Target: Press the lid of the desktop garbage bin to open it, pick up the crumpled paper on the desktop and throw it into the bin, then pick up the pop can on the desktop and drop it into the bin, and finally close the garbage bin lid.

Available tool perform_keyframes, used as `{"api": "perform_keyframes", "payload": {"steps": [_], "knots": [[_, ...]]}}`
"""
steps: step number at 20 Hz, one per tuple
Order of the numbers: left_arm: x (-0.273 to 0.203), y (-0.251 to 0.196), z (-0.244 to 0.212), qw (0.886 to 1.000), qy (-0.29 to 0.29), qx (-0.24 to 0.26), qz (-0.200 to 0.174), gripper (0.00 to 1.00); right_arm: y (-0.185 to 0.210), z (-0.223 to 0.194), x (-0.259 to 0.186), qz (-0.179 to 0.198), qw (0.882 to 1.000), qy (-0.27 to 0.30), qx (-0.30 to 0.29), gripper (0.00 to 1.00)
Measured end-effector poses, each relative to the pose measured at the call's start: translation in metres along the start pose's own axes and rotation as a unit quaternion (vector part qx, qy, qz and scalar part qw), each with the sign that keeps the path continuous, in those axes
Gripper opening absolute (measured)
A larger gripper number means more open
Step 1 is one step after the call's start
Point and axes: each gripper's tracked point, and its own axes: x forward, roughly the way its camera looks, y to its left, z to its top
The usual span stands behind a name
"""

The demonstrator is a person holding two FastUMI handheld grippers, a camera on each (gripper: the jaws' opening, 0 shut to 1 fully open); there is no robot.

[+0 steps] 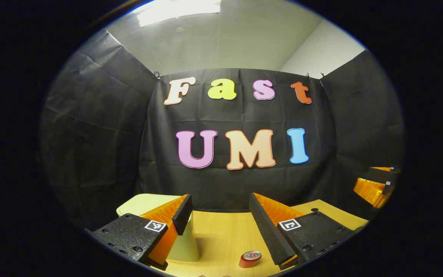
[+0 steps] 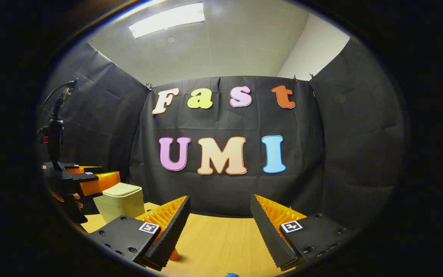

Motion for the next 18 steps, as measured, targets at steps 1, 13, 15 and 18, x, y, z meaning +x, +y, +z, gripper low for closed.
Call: {"api": "perform_keyframes", "payload": {"steps": [1,13,15,18], "knots": [[0.001,0.007,-0.001,1.000,0.002,0.003,0.007,0.90,0.002,-0.001,0.001,0.001,1.000,0.001,0.000,0.98],[0.013,0.058,0.001,0.999,0.001,0.022,0.047,0.16,0.017,-0.008,0.010,0.002,1.000,0.007,0.003,0.98],[0.015,0.061,0.002,0.999,-0.001,0.016,0.048,0.07,0.017,-0.008,0.011,0.000,1.000,0.008,0.005,0.98],[0.020,0.070,-0.013,0.998,0.023,0.008,0.054,0.01,0.019,-0.003,0.010,-0.003,1.000,0.003,0.011,0.98]]}}
